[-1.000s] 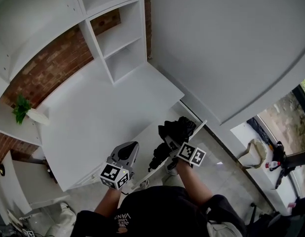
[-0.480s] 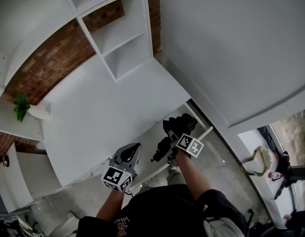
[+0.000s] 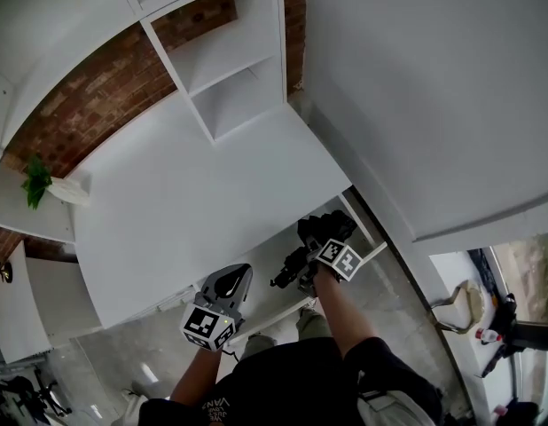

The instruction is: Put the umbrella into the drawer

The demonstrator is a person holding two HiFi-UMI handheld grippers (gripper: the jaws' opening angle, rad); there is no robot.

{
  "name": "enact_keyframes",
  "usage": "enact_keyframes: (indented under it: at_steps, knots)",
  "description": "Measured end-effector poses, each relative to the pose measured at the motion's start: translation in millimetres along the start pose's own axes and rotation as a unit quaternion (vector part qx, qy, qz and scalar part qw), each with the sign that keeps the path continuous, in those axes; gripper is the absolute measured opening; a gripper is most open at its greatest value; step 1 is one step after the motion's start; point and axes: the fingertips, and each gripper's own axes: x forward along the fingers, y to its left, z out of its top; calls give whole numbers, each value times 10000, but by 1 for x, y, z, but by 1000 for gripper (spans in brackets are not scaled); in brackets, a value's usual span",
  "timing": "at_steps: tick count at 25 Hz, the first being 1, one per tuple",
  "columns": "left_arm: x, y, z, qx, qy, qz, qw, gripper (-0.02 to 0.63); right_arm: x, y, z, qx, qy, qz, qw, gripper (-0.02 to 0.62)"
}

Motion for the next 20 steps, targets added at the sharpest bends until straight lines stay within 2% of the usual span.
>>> enact_keyframes:
  at_steps: [9, 15, 20]
  knots:
    - [-2, 9, -10, -160, 125, 252, 9995, 8, 34, -18, 1, 381, 140, -525, 9978, 242]
    - [-1, 17, -13, -219, 157, 342, 9991, 8, 45, -36, 4, 421, 109, -888, 9951, 249]
    - [-1, 22, -15, -233, 187, 366, 9989, 8, 48, -43, 1, 569, 121, -981, 9935, 258]
